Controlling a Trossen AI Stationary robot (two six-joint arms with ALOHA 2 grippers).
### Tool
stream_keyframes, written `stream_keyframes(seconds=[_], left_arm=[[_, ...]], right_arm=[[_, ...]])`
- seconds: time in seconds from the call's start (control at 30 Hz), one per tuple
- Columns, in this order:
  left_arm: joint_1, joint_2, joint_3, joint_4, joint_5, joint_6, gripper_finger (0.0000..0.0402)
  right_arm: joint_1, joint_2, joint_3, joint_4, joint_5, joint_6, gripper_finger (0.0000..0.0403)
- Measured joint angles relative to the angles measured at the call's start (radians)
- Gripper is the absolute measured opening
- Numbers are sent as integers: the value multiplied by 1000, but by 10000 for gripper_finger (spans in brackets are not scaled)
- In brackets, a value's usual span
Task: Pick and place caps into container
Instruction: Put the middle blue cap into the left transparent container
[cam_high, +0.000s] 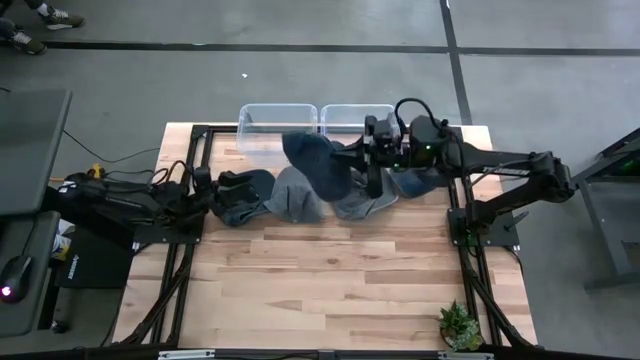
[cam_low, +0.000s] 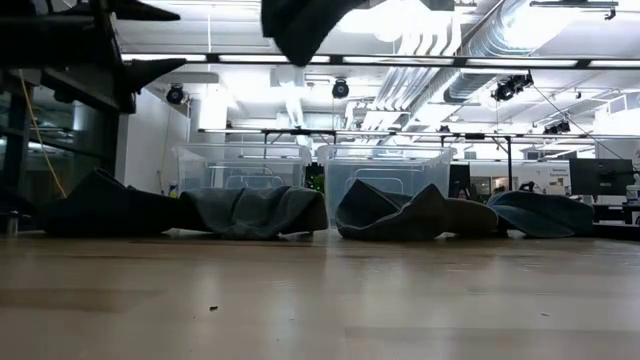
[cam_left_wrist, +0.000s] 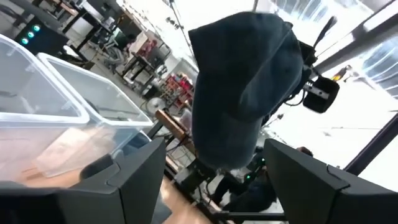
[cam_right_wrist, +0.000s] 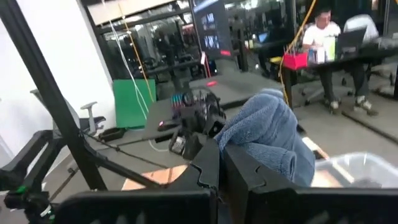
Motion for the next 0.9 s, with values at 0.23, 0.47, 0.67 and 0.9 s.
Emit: stream_keyframes(seconds=[0.23,0.47,0.67,0.9], left_arm=[[0,171,105,3,6,-21,270],[0,402,226,-6,37,125,270],[0,547,317,0,83,138,270],[1,706,416,104,165,134,270]], right_arm=[[0,4,47,-16,1,-25,0],[0,4,47,8,13,-3,0],[0,4,47,14,-19,-1,0],[0,4,47,18,-72,19,0]])
